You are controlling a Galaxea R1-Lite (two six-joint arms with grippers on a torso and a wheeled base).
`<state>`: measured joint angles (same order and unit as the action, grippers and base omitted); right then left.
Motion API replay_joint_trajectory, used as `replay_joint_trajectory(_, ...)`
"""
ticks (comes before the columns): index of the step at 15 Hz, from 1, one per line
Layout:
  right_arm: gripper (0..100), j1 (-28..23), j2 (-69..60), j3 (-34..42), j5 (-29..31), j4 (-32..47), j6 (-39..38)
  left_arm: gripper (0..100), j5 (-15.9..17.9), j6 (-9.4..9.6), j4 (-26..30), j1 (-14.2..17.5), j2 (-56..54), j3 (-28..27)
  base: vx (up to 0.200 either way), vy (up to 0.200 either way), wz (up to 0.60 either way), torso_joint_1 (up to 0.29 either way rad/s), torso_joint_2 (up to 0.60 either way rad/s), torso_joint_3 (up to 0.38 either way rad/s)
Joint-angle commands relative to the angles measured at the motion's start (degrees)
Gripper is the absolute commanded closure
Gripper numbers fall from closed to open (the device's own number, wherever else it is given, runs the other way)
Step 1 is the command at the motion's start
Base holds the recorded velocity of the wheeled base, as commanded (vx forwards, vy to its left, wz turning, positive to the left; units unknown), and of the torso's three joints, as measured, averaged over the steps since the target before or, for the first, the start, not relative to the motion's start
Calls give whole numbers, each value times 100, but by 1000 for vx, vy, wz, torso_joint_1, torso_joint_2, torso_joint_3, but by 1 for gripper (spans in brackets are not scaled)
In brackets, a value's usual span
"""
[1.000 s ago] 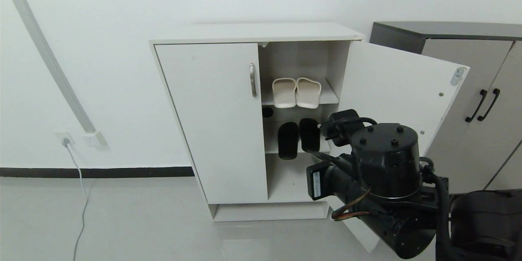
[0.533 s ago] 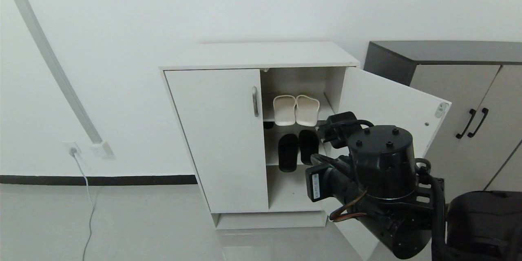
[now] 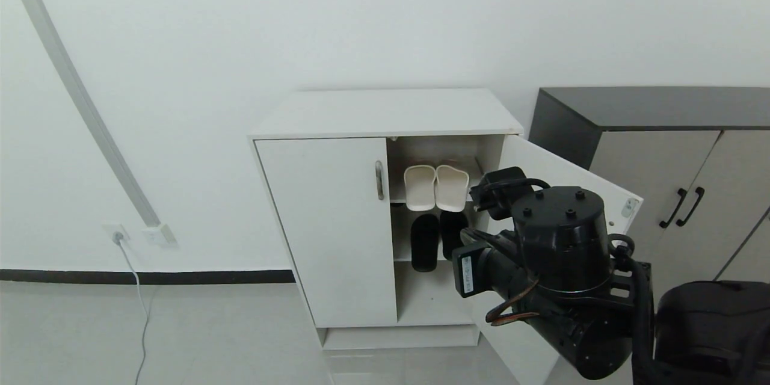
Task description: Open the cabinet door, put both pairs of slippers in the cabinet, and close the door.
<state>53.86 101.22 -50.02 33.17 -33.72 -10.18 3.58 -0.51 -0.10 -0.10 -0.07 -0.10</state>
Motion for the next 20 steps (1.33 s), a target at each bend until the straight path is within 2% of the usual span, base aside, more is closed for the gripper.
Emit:
replay_joint_trajectory(1,100,2,21,1,-4,-3,-2,100,2,-2,1,1,7,1,0,0,0,212,-515,-315)
replay_joint_trajectory(13,100,-7,38,18,-4,-3,-2,100,2,-10,1,1,7,1,0,0,0,238,-554,-321)
replay_joint_trajectory(20,100,-130,73,18,5,-21,-10,100,-7,-10,1,1,7,1,0,0,0,181,-409,-223)
